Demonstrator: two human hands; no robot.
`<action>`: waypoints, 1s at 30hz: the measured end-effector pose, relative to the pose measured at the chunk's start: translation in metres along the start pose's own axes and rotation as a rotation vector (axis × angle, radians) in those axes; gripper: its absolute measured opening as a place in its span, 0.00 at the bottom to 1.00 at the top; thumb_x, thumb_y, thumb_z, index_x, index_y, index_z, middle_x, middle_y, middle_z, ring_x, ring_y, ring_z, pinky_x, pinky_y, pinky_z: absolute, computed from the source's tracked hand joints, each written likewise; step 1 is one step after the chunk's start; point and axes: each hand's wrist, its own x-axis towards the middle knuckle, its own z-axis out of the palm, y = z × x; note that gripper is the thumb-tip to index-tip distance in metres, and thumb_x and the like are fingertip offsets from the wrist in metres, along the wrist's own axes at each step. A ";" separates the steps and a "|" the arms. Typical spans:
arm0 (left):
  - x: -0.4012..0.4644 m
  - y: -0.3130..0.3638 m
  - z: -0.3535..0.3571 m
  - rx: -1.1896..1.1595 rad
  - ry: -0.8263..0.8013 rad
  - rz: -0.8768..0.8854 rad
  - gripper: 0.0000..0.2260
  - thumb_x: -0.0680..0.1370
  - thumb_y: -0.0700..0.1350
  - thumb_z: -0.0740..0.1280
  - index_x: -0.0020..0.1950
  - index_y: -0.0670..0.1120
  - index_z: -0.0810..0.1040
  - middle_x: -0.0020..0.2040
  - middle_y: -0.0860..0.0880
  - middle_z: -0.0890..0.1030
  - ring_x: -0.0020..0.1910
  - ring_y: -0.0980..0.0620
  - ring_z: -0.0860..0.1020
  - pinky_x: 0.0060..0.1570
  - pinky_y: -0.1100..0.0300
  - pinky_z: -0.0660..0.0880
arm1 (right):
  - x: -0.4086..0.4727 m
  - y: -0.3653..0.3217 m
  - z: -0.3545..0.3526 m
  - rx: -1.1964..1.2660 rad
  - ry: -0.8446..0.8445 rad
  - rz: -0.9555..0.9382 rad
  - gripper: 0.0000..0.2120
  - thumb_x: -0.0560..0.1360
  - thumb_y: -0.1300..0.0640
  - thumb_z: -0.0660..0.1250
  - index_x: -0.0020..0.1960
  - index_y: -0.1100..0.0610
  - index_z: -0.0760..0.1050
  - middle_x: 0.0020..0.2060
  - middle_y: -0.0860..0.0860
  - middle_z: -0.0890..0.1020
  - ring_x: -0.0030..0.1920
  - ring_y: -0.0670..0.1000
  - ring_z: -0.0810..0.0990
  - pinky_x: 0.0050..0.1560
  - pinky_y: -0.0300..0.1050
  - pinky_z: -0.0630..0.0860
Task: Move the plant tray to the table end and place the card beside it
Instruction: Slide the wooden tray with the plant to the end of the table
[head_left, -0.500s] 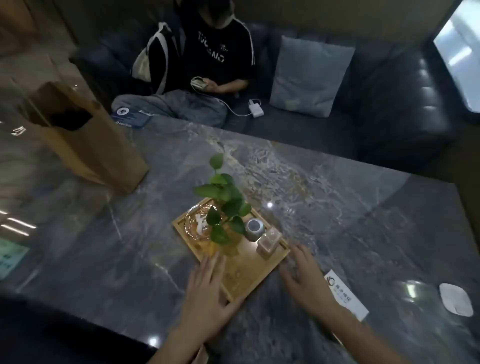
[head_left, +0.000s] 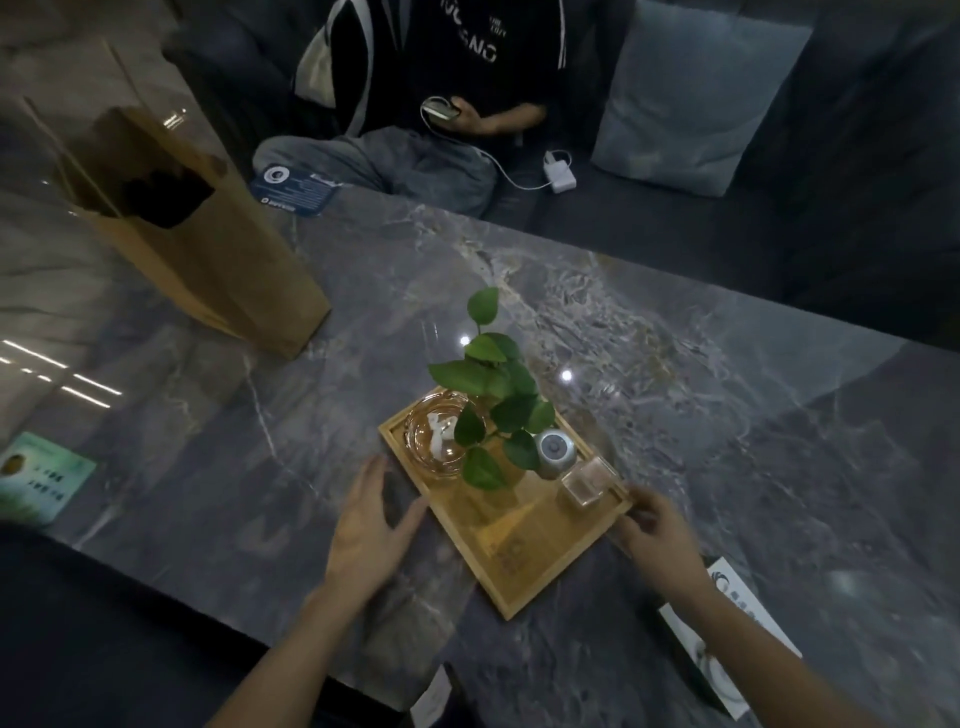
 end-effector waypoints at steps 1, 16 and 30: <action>0.008 0.000 -0.001 -0.057 0.049 -0.038 0.32 0.77 0.55 0.69 0.76 0.43 0.64 0.74 0.43 0.69 0.72 0.45 0.69 0.71 0.48 0.68 | 0.003 0.001 0.001 0.017 -0.001 0.041 0.10 0.75 0.59 0.69 0.54 0.49 0.74 0.45 0.41 0.80 0.48 0.45 0.80 0.51 0.50 0.80; 0.086 0.002 -0.004 -0.473 0.205 -0.281 0.08 0.80 0.41 0.66 0.56 0.43 0.83 0.47 0.44 0.85 0.41 0.49 0.84 0.50 0.48 0.83 | 0.027 -0.009 0.000 -0.048 0.080 0.097 0.06 0.76 0.59 0.68 0.42 0.53 0.83 0.36 0.47 0.84 0.37 0.46 0.83 0.32 0.36 0.73; 0.089 0.013 -0.002 -0.304 0.297 -0.281 0.06 0.77 0.40 0.69 0.49 0.44 0.86 0.44 0.46 0.86 0.44 0.46 0.84 0.51 0.47 0.81 | 0.046 -0.013 -0.008 -0.291 -0.016 0.015 0.08 0.71 0.61 0.73 0.35 0.54 0.79 0.32 0.51 0.82 0.34 0.49 0.82 0.38 0.48 0.82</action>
